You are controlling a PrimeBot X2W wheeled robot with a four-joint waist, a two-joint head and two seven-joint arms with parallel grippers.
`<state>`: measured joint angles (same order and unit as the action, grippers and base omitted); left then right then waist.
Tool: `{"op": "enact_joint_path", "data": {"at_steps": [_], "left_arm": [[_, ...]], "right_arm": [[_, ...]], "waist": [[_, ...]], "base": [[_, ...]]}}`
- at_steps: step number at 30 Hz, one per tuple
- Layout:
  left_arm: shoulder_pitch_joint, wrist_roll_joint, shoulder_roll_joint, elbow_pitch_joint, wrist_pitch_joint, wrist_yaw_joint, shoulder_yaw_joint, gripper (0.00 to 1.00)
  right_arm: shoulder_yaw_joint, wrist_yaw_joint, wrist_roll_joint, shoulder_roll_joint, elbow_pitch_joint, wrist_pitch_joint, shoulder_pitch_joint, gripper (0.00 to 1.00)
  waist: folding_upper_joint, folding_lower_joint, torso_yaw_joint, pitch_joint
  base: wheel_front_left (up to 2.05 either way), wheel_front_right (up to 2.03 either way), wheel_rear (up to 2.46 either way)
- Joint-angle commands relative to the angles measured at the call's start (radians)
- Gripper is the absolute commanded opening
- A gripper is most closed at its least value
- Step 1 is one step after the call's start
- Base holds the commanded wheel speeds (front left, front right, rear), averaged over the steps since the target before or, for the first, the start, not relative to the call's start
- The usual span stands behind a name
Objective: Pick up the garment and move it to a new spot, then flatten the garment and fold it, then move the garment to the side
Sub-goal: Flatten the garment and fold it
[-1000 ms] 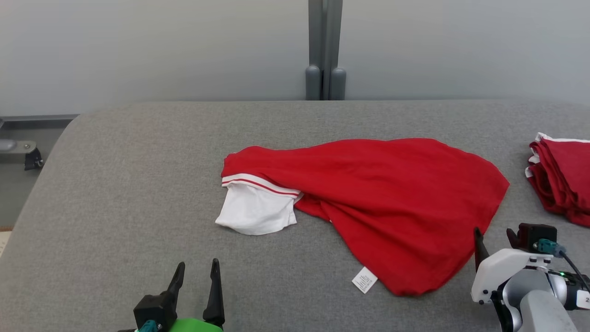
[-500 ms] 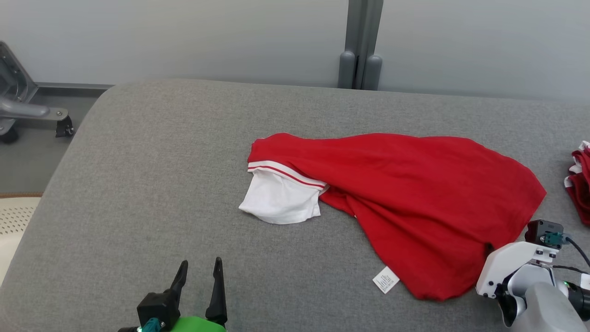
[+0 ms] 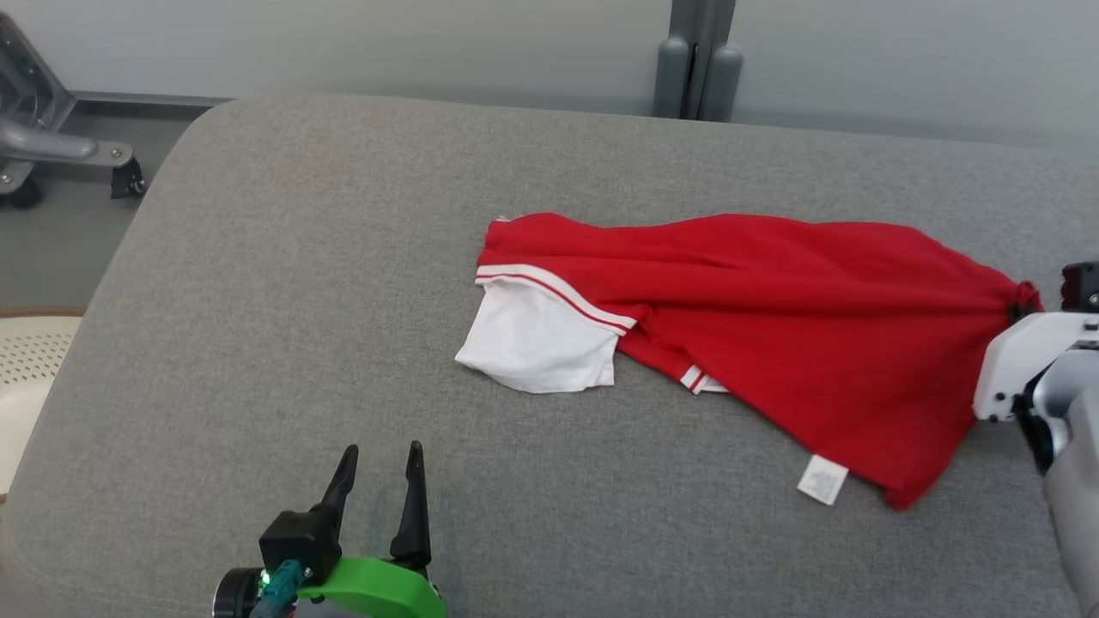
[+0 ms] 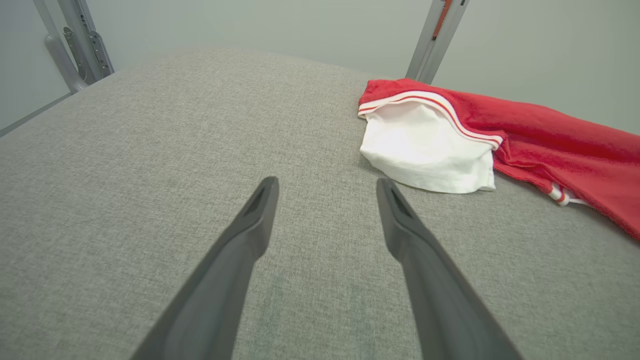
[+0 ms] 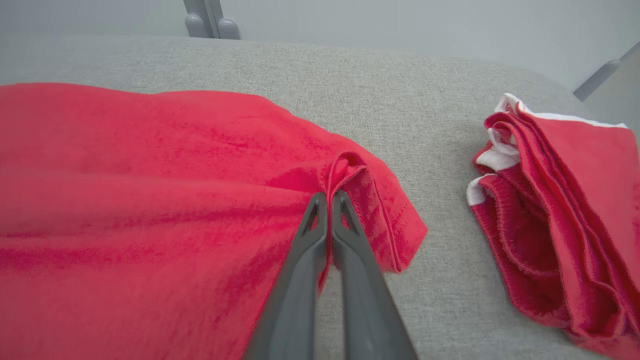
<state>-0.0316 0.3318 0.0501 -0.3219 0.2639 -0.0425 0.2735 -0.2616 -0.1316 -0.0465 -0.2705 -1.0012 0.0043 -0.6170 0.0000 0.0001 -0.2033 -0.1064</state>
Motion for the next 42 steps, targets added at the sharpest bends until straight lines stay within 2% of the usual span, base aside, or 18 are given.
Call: {"op": "enact_joint_path", "data": {"at_steps": [1,7,11,14,15,16,17,25,32,35,42], "left_arm": [[-0.024,-0.010,0.001,0.006,0.000,0.006,0.004,1.00],[-0.052,-0.012,0.001,0.012,0.000,0.008,0.015,1.00],[-0.065,-0.015,0.001,0.014,0.000,0.011,0.022,1.00],[-0.073,-0.018,0.001,0.014,0.000,0.011,0.030,1.00],[-0.076,-0.018,0.001,0.014,0.000,0.011,0.034,1.00],[-0.079,-0.017,0.001,0.013,0.000,0.011,0.037,1.00],[-0.084,-0.016,0.001,0.013,0.000,0.010,0.040,1.00],[-0.104,-0.002,0.002,-0.010,0.000,0.014,0.041,1.00],[-0.122,0.017,0.002,-0.065,0.000,0.033,0.025,1.00],[-0.143,0.025,0.005,-0.112,0.000,0.043,0.020,1.00],[-0.245,0.050,0.025,-0.280,-0.012,0.057,-0.003,1.00]], "right_arm": [[0.012,0.002,-0.012,-0.033,-0.011,-0.002,-0.031,0.00],[0.042,0.002,-0.052,-0.134,-0.061,-0.021,-0.127,0.00],[0.054,0.002,-0.081,-0.167,-0.083,-0.047,-0.189,0.00],[0.046,0.002,-0.096,-0.166,-0.106,-0.049,-0.221,0.00],[0.039,0.002,-0.102,-0.170,-0.116,-0.050,-0.234,0.11],[0.035,0.002,-0.107,-0.168,-0.125,-0.050,-0.241,0.40],[0.032,0.002,-0.113,-0.160,-0.134,-0.060,-0.247,1.00],[0.053,0.002,-0.122,-0.095,-0.174,-0.174,-0.245,1.00],[0.152,0.002,-0.070,-0.019,-0.141,-0.262,-0.204,1.00],[0.206,0.002,-0.024,0.015,-0.092,-0.269,-0.163,1.00],[0.318,0.002,0.133,0.053,0.157,-0.270,0.021,1.00]], "waist": [[0.0000,-0.0001,-0.030,-0.040],[0.0000,-0.0001,-0.069,-0.094],[0.0000,-0.0001,-0.082,-0.116],[0.0000,-0.0001,-0.083,-0.123],[0.0000,-0.0001,-0.081,-0.125],[0.0000,-0.0001,-0.078,-0.125],[0.0000,-0.0001,-0.074,-0.124],[0.0000,-0.0001,0.007,-0.075],[0.0000,-0.0001,0.102,0.006],[0.0000,-0.0001,0.136,0.026],[0.0000,-0.0001,0.208,0.015]], "base": [[0.00,0.00,0.00],[0.00,0.00,0.00],[0.00,0.00,0.00],[0.00,0.00,0.00],[0.00,0.00,0.00],[0.00,0.00,0.00],[0.00,0.00,0.00],[0.00,0.00,0.00],[0.00,0.00,0.00],[0.00,0.00,0.00],[0.00,0.00,0.00]]}}
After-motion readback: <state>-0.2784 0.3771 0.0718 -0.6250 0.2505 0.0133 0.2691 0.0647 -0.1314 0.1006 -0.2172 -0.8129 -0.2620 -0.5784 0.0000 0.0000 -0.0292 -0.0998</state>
